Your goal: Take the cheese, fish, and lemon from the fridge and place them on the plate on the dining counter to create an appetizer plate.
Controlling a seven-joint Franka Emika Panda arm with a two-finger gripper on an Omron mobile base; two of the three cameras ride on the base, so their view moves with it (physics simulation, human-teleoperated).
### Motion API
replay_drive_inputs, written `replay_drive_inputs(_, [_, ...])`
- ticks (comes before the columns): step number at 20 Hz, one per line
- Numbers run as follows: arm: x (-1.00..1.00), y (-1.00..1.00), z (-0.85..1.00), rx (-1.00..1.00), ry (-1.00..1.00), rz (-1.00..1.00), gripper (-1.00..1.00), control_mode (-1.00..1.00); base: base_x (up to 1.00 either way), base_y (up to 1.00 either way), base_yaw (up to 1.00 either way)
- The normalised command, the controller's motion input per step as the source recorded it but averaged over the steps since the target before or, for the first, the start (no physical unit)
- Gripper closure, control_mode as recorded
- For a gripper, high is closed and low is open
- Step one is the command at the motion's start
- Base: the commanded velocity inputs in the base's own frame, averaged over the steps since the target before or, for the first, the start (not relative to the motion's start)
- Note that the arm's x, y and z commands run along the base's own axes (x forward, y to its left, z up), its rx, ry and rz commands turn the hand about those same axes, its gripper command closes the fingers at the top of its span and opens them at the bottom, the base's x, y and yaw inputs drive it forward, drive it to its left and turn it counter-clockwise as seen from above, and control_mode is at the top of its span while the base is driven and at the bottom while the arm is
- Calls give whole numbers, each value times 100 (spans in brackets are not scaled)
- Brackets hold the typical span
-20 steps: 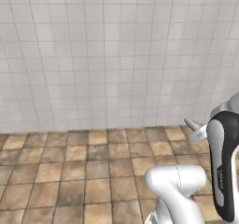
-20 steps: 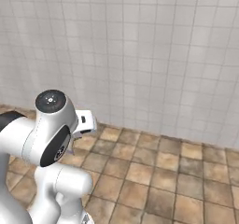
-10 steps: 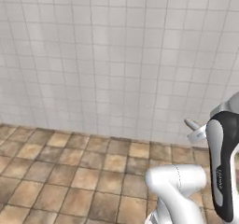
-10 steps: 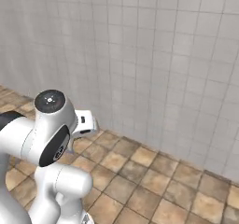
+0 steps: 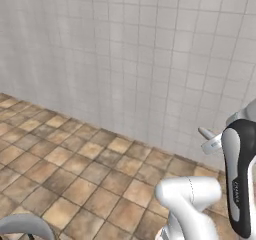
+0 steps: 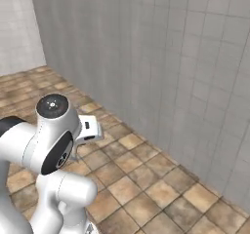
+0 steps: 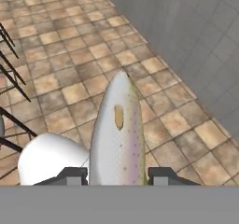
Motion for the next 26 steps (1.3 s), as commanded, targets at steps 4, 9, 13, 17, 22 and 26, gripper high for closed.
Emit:
replay_drive_inputs(4, [0, 0, 0, 0, 0, 0, 100, 100, 64, 33, 59])
replay_drive_inputs(9, [0, 0, 0, 0, 0, 0, 100, 100, 70, 25, 59])
replay_drive_inputs(13, [0, 0, 0, 0, 0, 0, 100, 100, 88, 24, 56])
replay_drive_inputs(17, [0, 0, 0, 0, 0, 0, 100, 100, 100, 9, 50])
replay_drive_inputs(22, [0, 0, 0, 0, 0, 0, 100, 100, 100, -9, 37])
replay_drive_inputs(26, [0, 0, 0, 0, 0, 0, 100, 100, 100, -18, 29])
